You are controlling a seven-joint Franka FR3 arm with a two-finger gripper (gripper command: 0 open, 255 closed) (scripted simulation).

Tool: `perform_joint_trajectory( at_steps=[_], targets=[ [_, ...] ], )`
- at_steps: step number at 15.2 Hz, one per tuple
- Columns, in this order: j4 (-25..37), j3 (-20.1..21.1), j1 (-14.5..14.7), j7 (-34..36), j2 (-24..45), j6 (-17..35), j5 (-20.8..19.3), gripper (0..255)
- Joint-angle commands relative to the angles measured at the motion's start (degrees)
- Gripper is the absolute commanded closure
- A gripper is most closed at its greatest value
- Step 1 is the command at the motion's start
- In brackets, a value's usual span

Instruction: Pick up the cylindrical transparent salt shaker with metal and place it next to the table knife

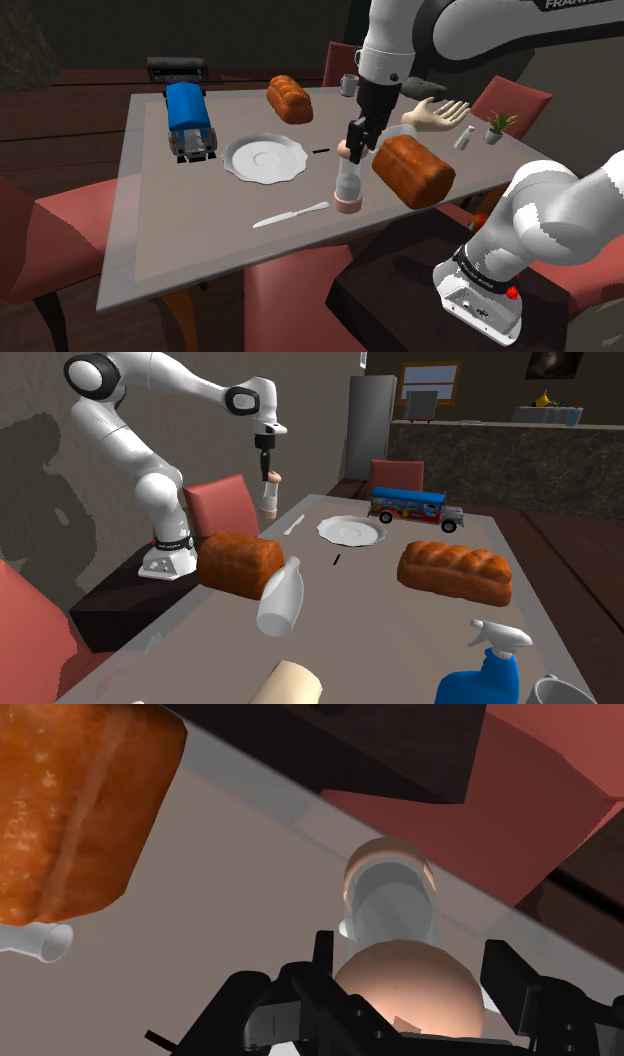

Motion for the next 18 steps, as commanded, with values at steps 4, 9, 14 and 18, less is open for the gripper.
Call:
perform_joint_trajectory(
  at_steps=[4,9,14,18],
  targets=[
    [-3.3,0.4,0.1,0.1,1.0,4.3,0.2,255],
    [-6.2,0.7,0.1,0.2,2.3,8.5,0.3,255],
    [-8.2,1.0,0.1,0.2,3.5,11.7,0.4,255],
    [-8.2,1.0,0.1,0.2,3.5,11.7,0.4,255]
  ],
)
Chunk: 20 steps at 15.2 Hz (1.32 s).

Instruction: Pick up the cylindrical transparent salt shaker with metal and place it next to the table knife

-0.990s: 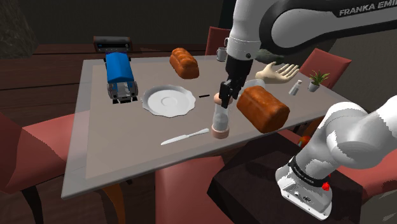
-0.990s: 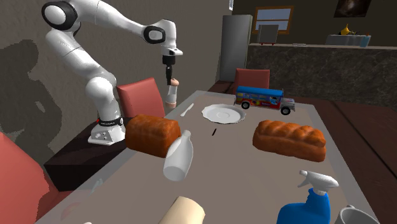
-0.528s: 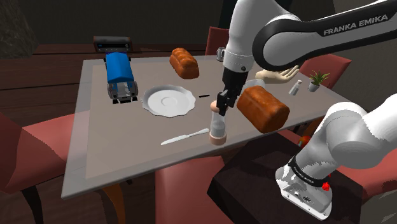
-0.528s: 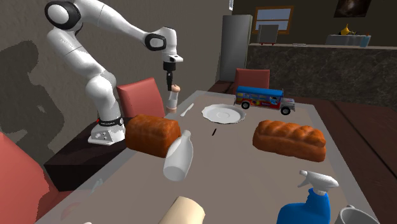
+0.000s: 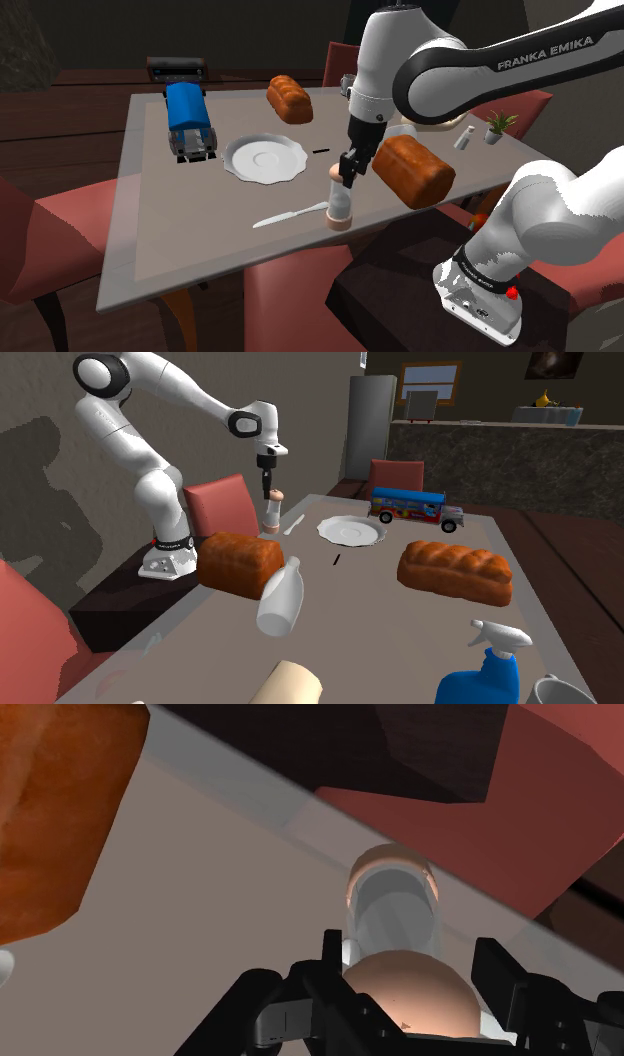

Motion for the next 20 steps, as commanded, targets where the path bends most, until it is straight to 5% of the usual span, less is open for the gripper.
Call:
perform_joint_trajectory(
  at_steps=[1,2,3,8,12,20],
  targets=[
    [0.0,0.0,0.0,0.0,0.0,0.0,0.0,255],
    [0.0,0.0,0.0,0.0,0.0,0.0,0.0,255],
    [0.0,0.0,0.0,0.0,0.0,0.0,0.0,0],
    [0.0,0.0,0.0,0.0,0.0,0.0,0.0,0],
    [5.9,-0.6,-0.1,0.0,-2.1,-8.0,-0.3,0],
    [5.9,-0.6,-0.1,0.0,-2.1,-8.0,-0.3,0]
  ],
)
